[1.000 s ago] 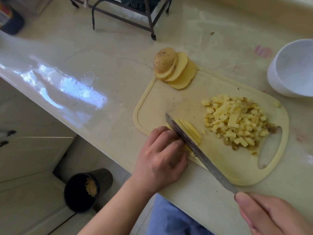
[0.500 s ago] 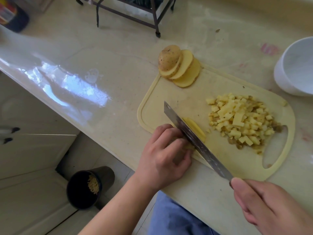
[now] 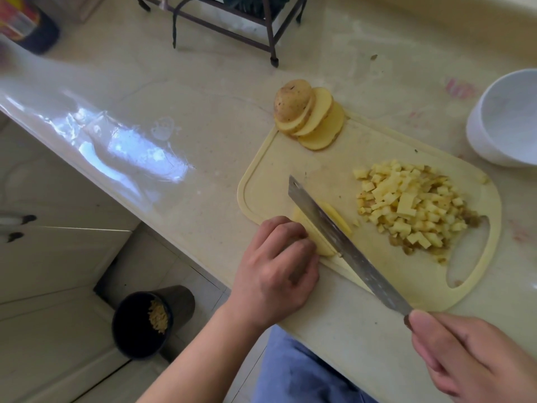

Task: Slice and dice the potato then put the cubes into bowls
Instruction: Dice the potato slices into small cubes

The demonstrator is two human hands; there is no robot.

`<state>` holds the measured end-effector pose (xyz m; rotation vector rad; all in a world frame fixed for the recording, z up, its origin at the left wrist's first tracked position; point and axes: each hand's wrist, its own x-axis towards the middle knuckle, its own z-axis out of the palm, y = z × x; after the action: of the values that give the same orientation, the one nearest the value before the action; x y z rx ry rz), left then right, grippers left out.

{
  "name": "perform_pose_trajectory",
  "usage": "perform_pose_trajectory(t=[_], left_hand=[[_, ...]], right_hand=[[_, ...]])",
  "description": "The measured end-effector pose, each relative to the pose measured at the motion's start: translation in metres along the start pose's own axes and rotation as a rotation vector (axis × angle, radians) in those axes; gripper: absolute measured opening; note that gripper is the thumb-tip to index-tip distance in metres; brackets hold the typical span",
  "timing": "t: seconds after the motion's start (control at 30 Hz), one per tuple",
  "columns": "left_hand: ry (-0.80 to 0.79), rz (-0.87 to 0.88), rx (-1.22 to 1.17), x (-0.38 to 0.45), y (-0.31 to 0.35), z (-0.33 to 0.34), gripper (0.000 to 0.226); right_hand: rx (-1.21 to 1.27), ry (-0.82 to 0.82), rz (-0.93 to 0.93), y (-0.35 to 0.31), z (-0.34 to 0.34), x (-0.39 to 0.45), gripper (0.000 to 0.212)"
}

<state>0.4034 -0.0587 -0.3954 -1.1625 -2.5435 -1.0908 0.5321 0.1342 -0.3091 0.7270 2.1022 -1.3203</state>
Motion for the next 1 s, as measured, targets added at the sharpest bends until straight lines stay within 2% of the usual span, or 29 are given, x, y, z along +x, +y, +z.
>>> perform_pose_trajectory(t=[0.53, 0.73, 0.87, 1.0], left_hand=[[-0.009, 0.004, -0.007, 0.0, 0.0, 0.001, 0.011], [-0.009, 0.003, -0.011, 0.001, 0.0, 0.002, 0.01], [0.006, -0.003, -0.02, 0.003, 0.0, 0.002, 0.008], [0.011, -0.003, -0.018, 0.002, -0.001, 0.001, 0.008]], right_hand=[[0.026, -0.027, 0.05, -0.002, -0.002, -0.004, 0.087], [-0.081, -0.003, 0.017, -0.012, 0.001, 0.001, 0.093], [-0.114, 0.04, -0.062, -0.018, 0.005, 0.011, 0.076], [-0.103, 0.059, -0.06, -0.017, 0.004, 0.013, 0.076]])
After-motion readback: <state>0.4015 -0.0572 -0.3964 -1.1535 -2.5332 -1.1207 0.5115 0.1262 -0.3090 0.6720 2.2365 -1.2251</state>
